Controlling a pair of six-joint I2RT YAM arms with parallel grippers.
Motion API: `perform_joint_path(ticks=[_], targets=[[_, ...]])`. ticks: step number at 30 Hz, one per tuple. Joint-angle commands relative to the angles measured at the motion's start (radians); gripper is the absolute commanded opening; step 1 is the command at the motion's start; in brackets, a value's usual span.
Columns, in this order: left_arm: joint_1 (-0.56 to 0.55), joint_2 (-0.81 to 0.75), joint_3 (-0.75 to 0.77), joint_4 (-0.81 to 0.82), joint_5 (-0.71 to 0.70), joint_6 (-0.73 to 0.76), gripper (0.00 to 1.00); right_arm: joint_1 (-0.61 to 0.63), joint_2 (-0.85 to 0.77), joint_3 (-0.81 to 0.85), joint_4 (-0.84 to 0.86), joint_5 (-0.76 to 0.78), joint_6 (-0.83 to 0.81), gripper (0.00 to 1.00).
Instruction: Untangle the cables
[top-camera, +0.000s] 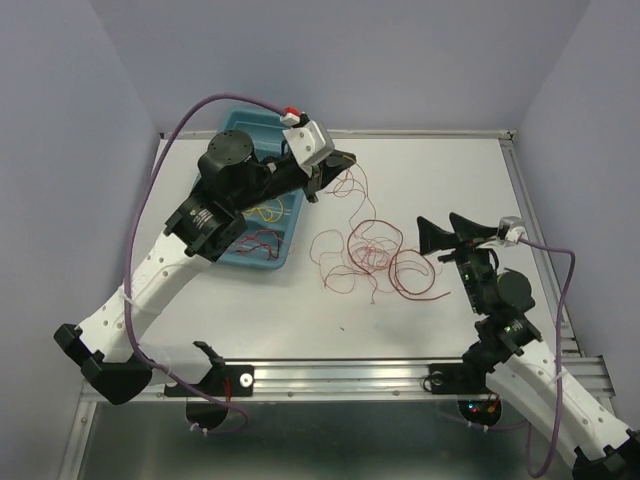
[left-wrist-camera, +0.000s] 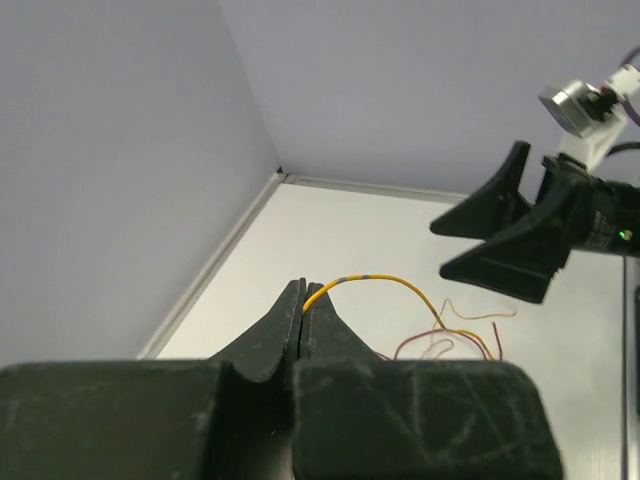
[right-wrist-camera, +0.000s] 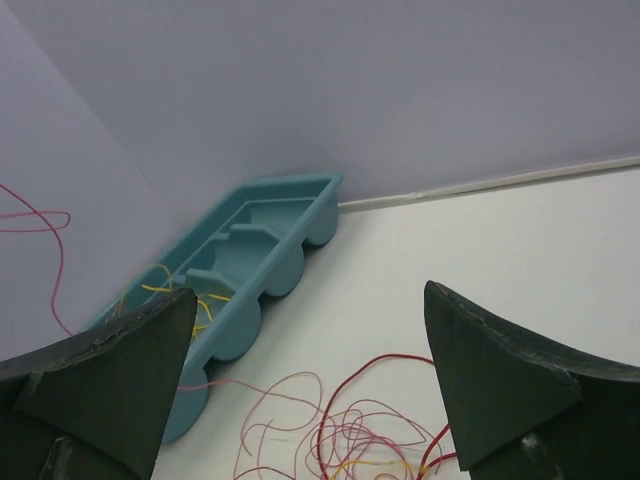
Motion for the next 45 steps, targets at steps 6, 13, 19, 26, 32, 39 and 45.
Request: perform_joint_path(ticks=[6, 13, 19, 26, 32, 39, 45], targets=[[0.0, -0.083, -0.133, 0.071, 0.373, 0.041, 0.0, -0.003, 0.152, 0.02, 0.158, -0.479, -0.04, 0.99], [0.0, -0.047, -0.167, 0.071, 0.548, 0.044, 0.0, -0.003, 0.261, 0.011, 0.301, -0.727, -0.006, 0.96], [-0.006, 0.002, -0.171, 0.071, 0.56, 0.044, 0.0, -0.003, 0.284, -0.003, 0.382, -0.814, 0.013, 0.93], [-0.035, 0.052, -0.175, 0.094, 0.579, 0.038, 0.0, -0.002, 0.33, 0.007, 0.417, -0.85, 0.032, 0.72], [-0.039, 0.062, -0.184, 0.095, 0.594, 0.039, 0.0, 0.0, 0.362, 0.005, 0.417, -0.791, 0.041, 0.37], [-0.039, -0.009, -0.234, 0.094, 0.488, 0.044, 0.0, -0.002, 0.335, -0.012, 0.347, -0.56, 0.052, 0.01], [-0.035, -0.09, -0.265, 0.078, 0.297, 0.064, 0.0, -0.002, 0.336, 0.042, -0.01, 0.164, 0.133, 0.01]])
